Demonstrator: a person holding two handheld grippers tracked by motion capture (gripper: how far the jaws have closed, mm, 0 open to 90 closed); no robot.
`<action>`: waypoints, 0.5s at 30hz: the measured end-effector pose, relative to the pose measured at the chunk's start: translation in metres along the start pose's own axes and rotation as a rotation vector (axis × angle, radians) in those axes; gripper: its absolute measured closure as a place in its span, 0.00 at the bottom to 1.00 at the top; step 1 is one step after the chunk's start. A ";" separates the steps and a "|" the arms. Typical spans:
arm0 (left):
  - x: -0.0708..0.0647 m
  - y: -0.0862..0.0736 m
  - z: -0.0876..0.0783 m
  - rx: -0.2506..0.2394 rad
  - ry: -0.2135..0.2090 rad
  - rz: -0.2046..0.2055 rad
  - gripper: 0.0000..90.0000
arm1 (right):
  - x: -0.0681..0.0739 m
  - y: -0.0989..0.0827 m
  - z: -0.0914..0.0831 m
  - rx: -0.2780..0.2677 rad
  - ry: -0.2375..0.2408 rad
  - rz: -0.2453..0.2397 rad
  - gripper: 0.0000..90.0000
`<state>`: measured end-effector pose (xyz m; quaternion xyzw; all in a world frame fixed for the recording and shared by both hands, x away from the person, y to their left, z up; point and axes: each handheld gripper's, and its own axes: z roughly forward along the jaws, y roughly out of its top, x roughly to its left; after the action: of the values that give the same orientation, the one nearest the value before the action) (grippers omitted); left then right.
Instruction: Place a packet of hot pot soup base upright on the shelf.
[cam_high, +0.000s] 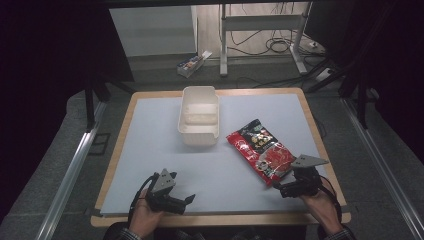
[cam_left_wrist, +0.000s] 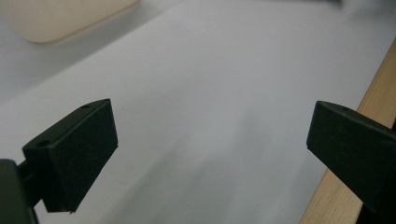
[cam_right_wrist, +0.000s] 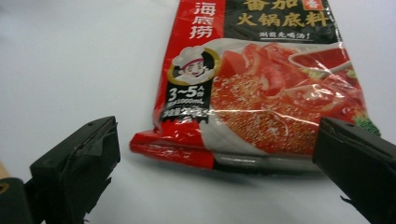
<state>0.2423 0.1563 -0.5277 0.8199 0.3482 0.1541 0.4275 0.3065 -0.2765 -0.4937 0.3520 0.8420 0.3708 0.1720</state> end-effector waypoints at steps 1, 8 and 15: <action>0.000 0.000 0.000 0.002 -0.004 -0.002 0.02 | 0.000 0.000 0.001 0.002 -0.001 0.001 0.01; -0.002 0.000 0.001 0.003 -0.010 0.016 0.02 | -0.003 -0.003 0.004 0.022 -0.009 0.013 0.00; -0.004 0.000 0.002 0.017 0.000 0.030 0.01 | -0.006 -0.004 0.007 0.044 -0.006 0.020 0.00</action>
<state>0.2410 0.1525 -0.5288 0.8288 0.3371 0.1577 0.4179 0.3123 -0.2795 -0.5013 0.3654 0.8459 0.3527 0.1630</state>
